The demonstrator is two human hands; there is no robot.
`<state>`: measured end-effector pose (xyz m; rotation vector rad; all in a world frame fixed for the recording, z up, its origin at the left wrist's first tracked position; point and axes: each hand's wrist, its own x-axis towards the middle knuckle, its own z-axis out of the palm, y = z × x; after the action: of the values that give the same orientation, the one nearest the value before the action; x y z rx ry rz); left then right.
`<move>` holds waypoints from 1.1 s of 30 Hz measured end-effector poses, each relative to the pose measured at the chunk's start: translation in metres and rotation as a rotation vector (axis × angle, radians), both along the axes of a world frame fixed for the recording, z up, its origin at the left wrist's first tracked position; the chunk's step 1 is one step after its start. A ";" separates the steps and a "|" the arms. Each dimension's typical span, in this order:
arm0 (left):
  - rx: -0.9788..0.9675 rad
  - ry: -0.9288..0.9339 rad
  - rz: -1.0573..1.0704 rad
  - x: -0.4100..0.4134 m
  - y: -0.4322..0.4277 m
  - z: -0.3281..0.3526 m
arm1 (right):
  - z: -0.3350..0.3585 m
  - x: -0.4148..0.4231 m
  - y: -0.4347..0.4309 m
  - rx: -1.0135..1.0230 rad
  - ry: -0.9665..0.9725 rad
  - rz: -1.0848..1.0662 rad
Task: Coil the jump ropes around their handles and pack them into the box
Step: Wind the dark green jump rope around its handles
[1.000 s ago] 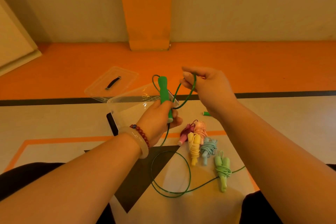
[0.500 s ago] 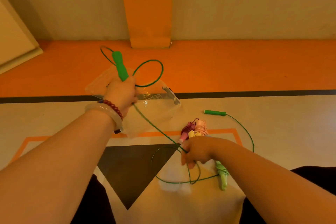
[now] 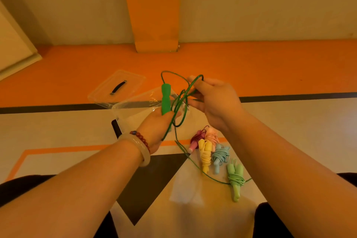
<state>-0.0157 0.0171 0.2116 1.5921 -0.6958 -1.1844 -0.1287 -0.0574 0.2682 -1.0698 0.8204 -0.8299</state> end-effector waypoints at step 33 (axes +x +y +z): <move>-0.001 0.003 0.124 0.025 0.001 0.008 | -0.003 -0.003 0.016 -0.198 0.131 0.081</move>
<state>0.0094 0.0185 0.2192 1.6082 -0.5872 -1.0955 -0.1312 -0.0416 0.2656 -1.3353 0.8112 -0.7905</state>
